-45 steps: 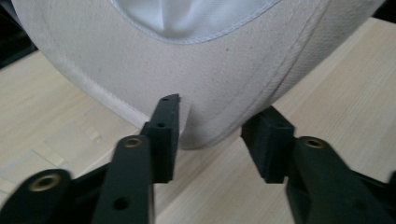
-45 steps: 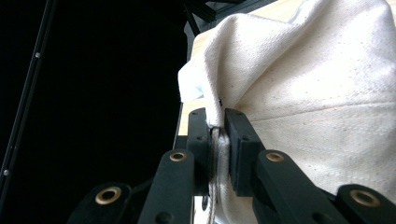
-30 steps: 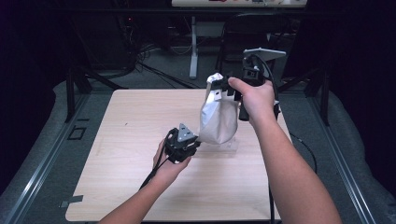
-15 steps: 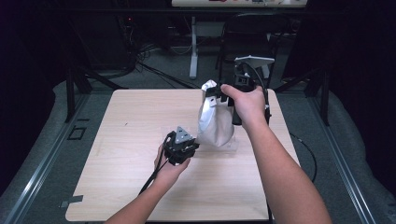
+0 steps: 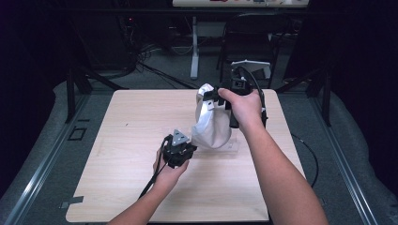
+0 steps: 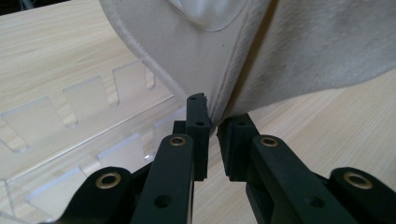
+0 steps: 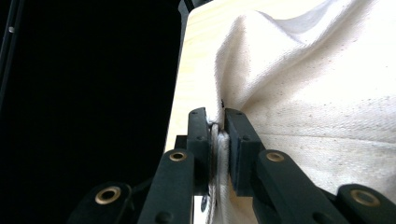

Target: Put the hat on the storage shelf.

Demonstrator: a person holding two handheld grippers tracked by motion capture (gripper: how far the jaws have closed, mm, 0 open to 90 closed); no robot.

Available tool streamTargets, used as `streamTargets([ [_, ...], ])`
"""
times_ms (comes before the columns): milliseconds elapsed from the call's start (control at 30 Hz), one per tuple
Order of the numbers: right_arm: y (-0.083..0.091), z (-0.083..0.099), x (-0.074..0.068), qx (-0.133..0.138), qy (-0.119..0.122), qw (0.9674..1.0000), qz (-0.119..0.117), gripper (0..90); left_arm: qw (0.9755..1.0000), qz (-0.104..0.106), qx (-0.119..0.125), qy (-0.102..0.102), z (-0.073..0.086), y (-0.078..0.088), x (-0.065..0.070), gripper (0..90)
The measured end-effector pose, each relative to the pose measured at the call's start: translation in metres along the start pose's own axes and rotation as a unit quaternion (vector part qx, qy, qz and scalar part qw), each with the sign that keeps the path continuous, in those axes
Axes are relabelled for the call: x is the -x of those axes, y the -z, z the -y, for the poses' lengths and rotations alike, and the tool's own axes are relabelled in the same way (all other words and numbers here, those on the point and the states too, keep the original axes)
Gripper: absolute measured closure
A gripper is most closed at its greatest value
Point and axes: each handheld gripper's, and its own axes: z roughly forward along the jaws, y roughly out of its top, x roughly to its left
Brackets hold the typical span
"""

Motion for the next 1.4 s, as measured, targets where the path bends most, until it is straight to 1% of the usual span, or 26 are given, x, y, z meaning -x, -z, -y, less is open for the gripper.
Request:
streamTargets([
  [67,-0.002,0.001,0.002,-0.001,-0.003,1.0,0.0,81.5,0.9999,-0.005,-0.011,-0.002,0.0,-0.002,0.001,83.4],
  [100,-0.002,0.001,0.002,-0.001,-0.003,1.0,0.0,81.5,0.9999,-0.005,-0.011,-0.002,0.0,-0.002,0.001,83.4],
  [167,-0.002,0.001,0.003,-0.002,-0.002,1.0,0.001,81.5,0.9998,-0.009,-0.018,-0.008,0.001,-0.003,0.001,83.6],
  [233,-0.003,0.002,0.004,-0.005,-0.004,1.0,0.003,81.5,0.9998,-0.008,-0.019,-0.004,0.001,-0.004,0.0,84.0],
  [433,-0.005,0.002,0.01,-0.005,-0.004,1.0,0.007,81.6,0.9994,-0.005,-0.033,0.0,0.001,-0.006,-0.002,84.7],
  [567,-0.005,0.002,0.012,-0.004,-0.004,0.9999,0.008,81.6,0.9994,0.0,-0.033,0.006,0.001,-0.005,-0.003,84.6],
  [600,-0.005,0.003,0.011,-0.005,-0.004,1.0,0.007,81.6,0.9995,-0.005,-0.03,-0.002,0.001,-0.004,-0.003,83.5],
  [667,-0.005,0.003,0.01,-0.004,-0.002,1.0,0.007,81.5,0.9997,-0.009,-0.022,-0.006,0.001,-0.002,0.0,80.0],
  [700,-0.005,0.003,0.01,-0.004,-0.002,1.0,0.007,81.5,0.9997,-0.009,-0.022,-0.006,0.001,-0.002,0.0,72.3],
  [733,-0.004,0.002,0.01,-0.003,-0.002,1.0,0.007,81.5,0.9995,-0.018,-0.008,-0.025,0.001,0.001,0.004,65.8],
  [767,-0.004,0.002,0.01,-0.003,-0.002,1.0,0.007,81.5,0.9995,-0.018,-0.008,-0.025,0.001,0.001,0.004,64.0],
  [800,-0.003,0.002,0.011,-0.002,-0.002,1.0,0.008,81.5,0.9995,-0.013,-0.002,-0.03,0.002,0.003,0.005,62.7],
  [867,-0.003,0.002,0.012,-0.002,-0.003,1.0,0.008,81.5,0.9992,-0.011,-0.001,-0.037,0.003,0.01,0.007,61.8],
  [967,-0.001,0.002,0.015,0.001,-0.006,0.9999,0.009,81.4,0.999,-0.001,0.008,-0.044,0.004,0.02,0.009,58.4],
  [1100,-0.001,0.001,0.015,0.004,-0.008,0.9999,0.009,81.4,0.9982,0.014,0.022,-0.055,-0.001,0.031,0.012,55.2],
  [1200,-0.002,0.001,0.015,0.006,-0.007,0.9999,0.009,81.3,0.9977,0.016,0.03,-0.059,-0.007,0.036,0.015,53.5],
  [1233,-0.002,0.001,0.015,0.007,-0.007,0.9999,0.008,81.3,0.9973,0.016,0.038,-0.06,-0.009,0.036,0.017,51.6],
  [1300,-0.003,0.001,0.015,0.003,-0.007,0.9999,0.008,81.3,0.9969,0.013,0.044,-0.063,-0.013,0.036,0.019,50.6],
  [1333,-0.004,0.001,0.014,0.004,-0.007,0.9999,0.008,81.3,0.9968,0.008,0.045,-0.066,-0.016,0.035,0.02,50.6],
  [1400,-0.004,0.002,0.013,0.002,-0.005,1.0,0.008,81.3,0.9966,0.002,0.049,-0.066,-0.02,0.035,0.02,52.7],
])
